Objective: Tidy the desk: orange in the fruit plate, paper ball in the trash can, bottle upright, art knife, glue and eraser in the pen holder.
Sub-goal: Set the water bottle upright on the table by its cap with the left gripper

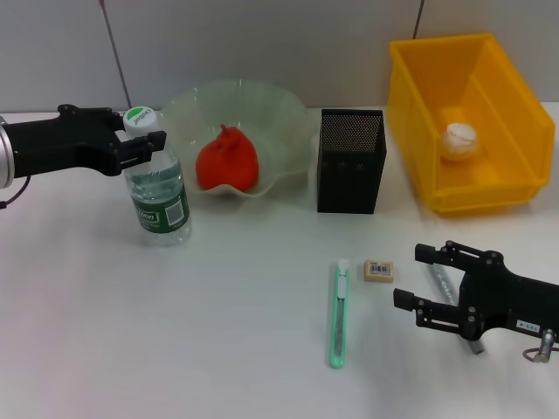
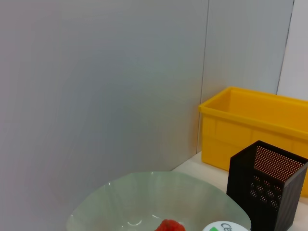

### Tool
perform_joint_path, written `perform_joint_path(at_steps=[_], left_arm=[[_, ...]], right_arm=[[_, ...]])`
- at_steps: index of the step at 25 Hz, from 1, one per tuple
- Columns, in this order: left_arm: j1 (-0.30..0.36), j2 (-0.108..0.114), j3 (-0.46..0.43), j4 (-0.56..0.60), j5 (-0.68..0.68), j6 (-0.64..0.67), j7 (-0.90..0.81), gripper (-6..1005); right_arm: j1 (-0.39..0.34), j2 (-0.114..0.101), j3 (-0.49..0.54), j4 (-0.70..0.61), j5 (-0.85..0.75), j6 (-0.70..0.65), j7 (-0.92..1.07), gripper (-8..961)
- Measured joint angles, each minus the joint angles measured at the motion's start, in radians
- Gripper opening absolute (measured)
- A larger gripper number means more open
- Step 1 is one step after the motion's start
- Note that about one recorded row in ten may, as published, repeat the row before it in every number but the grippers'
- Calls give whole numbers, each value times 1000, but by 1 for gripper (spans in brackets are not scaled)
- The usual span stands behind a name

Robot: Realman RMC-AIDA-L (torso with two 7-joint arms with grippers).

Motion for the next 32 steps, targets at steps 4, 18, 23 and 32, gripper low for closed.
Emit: perform_joint_path(at_steps=[4, 18, 23, 32], left_arm=[[-1, 1, -2, -2, 0, 0, 0, 445], [0, 2, -2, -4, 0, -2, -1, 445], [1, 2, -1, -4, 0, -3, -1, 445], [2, 2, 0, -2, -2, -3, 0, 551]], right_arm=[[1, 0, 0, 1, 0, 0, 0, 771], [5, -2, 0, 4, 0, 0, 0, 770], [6, -2, 0, 5, -1, -1, 0, 770], [6, -2, 0, 5, -1, -1, 0, 770]])
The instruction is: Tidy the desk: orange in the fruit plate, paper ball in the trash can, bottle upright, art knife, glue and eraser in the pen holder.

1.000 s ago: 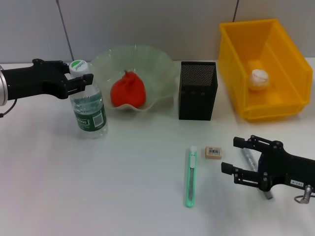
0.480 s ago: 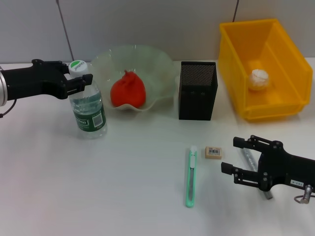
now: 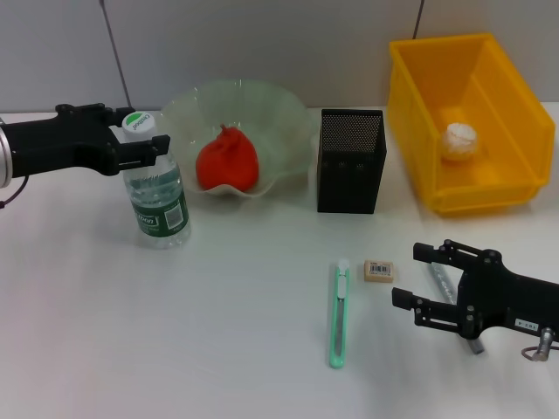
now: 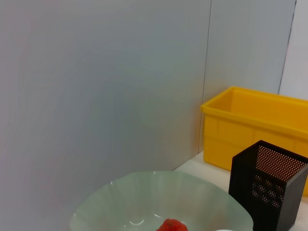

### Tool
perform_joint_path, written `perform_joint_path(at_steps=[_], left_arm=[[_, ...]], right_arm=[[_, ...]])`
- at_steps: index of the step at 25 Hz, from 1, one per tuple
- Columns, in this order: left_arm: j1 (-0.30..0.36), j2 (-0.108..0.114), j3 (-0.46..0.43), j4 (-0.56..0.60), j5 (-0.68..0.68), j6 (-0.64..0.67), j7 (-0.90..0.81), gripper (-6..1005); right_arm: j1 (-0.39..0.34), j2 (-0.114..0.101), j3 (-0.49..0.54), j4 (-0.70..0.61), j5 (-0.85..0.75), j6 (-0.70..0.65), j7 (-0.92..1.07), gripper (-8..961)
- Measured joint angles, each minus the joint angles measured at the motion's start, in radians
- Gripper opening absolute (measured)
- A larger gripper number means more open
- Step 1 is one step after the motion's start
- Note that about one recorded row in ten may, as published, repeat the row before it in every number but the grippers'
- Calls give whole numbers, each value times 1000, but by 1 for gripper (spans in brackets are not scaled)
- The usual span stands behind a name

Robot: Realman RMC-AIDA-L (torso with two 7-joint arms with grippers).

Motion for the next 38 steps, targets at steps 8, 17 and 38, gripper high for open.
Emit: perform_joint_path(at_steps=[8, 17, 38], left_arm=[[4, -1, 2, 4, 0, 0, 1, 772], [5, -1, -1, 5, 0, 4, 1, 771], [38, 20, -77, -23, -352, 256, 21, 768]], right_arm=[[0, 2, 1, 1, 0, 2, 0, 769], [-1, 4, 3, 2, 0, -2, 0, 769], [2, 5, 1, 2, 2, -2, 0, 769]])
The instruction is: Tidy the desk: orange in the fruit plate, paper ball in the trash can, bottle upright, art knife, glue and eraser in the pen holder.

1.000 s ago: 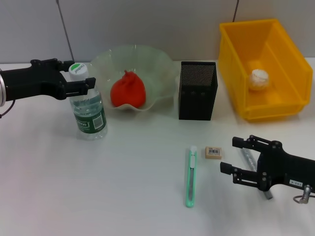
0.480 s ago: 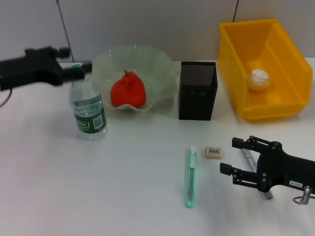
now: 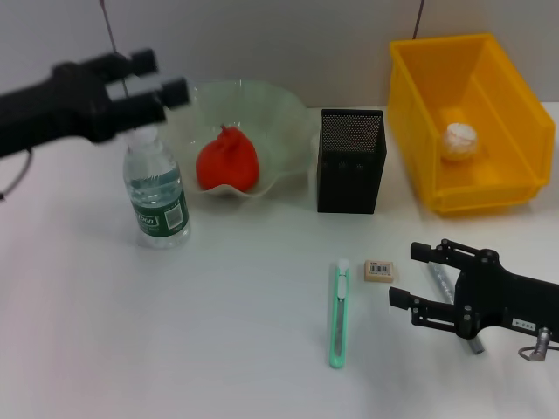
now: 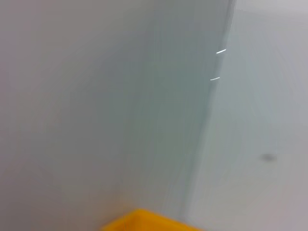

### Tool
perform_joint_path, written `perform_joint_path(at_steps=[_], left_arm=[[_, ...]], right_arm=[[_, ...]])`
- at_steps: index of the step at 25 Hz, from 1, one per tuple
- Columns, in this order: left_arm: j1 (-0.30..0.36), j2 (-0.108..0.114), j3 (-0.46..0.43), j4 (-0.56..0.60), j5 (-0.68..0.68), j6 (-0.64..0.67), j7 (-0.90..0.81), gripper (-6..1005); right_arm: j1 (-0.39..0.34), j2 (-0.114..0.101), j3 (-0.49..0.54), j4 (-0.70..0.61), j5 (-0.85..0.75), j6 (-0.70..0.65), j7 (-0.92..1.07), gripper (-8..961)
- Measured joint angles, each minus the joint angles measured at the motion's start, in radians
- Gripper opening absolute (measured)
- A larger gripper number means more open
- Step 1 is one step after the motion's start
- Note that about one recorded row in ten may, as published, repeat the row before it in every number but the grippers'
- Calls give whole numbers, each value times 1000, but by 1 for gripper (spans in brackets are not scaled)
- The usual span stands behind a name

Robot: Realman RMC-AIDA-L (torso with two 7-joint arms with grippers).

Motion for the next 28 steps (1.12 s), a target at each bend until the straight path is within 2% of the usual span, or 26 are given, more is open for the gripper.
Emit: perform_joint_path(at_steps=[1, 2, 5, 8, 10, 12, 17, 21, 28], left_arm=[[0, 0, 0, -17, -17, 39, 4, 768], [-14, 3, 5, -100, -36, 150, 50, 768], [-17, 3, 7, -121, -37, 169, 67, 768], [-25, 3, 9, -233, -34, 237, 181, 768], [-25, 3, 9, -233, -34, 237, 181, 767], [-20, 3, 10, -342, -24, 262, 306, 767], [-11, 3, 12, -417, 3, 265, 398, 767], [-10, -8, 13, -476, 87, 222, 499, 766], [-7, -18, 13, -518, 124, 175, 572, 765]], right_arm=[[1, 0, 0, 0, 0, 0, 0, 769], [1, 0, 0, 0, 0, 0, 0, 769], [2, 0, -1, 0, 0, 0, 0, 769], [3, 0, -1, 0, -1, -1, 0, 769], [4, 0, -1, 0, -2, -1, 0, 769], [5, 0, -1, 0, -4, -2, 3, 769], [11, -1, -1, 0, -6, -3, 9, 768], [13, -1, -1, 0, -6, -4, 10, 768], [17, -2, -1, 0, -6, -4, 11, 768]])
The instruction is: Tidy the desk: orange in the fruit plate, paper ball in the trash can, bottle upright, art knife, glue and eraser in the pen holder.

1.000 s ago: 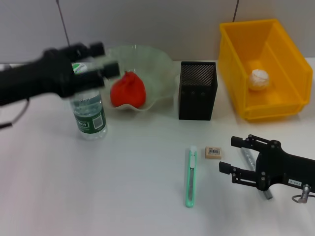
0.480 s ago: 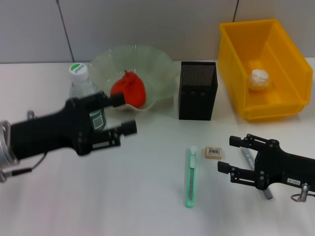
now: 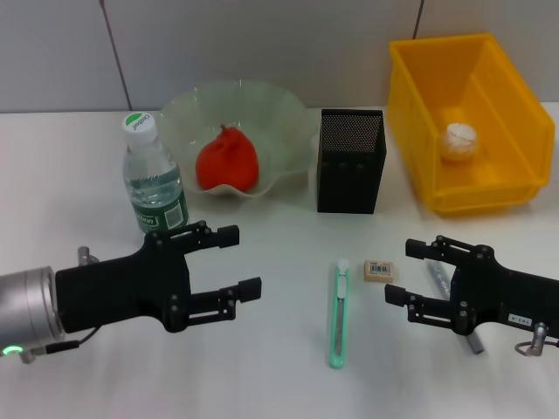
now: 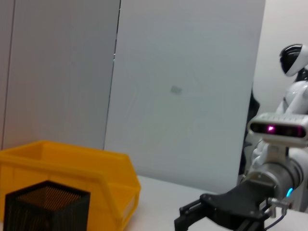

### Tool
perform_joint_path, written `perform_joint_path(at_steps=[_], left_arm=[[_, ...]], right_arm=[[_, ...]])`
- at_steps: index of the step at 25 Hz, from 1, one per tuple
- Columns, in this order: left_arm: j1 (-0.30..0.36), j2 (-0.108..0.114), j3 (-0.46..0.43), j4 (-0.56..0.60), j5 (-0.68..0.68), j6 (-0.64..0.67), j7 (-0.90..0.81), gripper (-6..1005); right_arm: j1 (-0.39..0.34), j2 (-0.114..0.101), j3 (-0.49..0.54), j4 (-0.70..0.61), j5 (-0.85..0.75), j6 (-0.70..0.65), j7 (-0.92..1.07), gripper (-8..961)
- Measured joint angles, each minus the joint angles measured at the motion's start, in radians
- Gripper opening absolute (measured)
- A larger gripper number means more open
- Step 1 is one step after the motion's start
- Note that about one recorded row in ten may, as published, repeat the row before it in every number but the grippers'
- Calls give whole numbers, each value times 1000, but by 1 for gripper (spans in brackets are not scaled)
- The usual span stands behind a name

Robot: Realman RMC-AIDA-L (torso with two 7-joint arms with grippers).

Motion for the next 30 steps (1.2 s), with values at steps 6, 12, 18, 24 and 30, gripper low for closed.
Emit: perform_joint_path(at_steps=[6, 12, 18, 24, 30], left_arm=[[0, -1, 0, -26, 2, -23, 26, 765], [-8, -2, -1, -28, 3, -30, 26, 764], [-12, -5, -1, -29, -3, -39, 18, 763], [-17, -8, -2, -29, -4, -39, 18, 762], [-22, -10, -3, -33, -6, -57, 17, 760]], right_arm=[[-12, -3, 0, -6, -14, 0, 0, 768], [-53, -32, 11, -15, -24, -53, 0, 768], [-103, -60, 13, -43, -27, -73, 1, 768], [-128, -69, 12, -44, -28, -70, -3, 768], [-132, -72, 13, -44, -28, -70, -4, 768]])
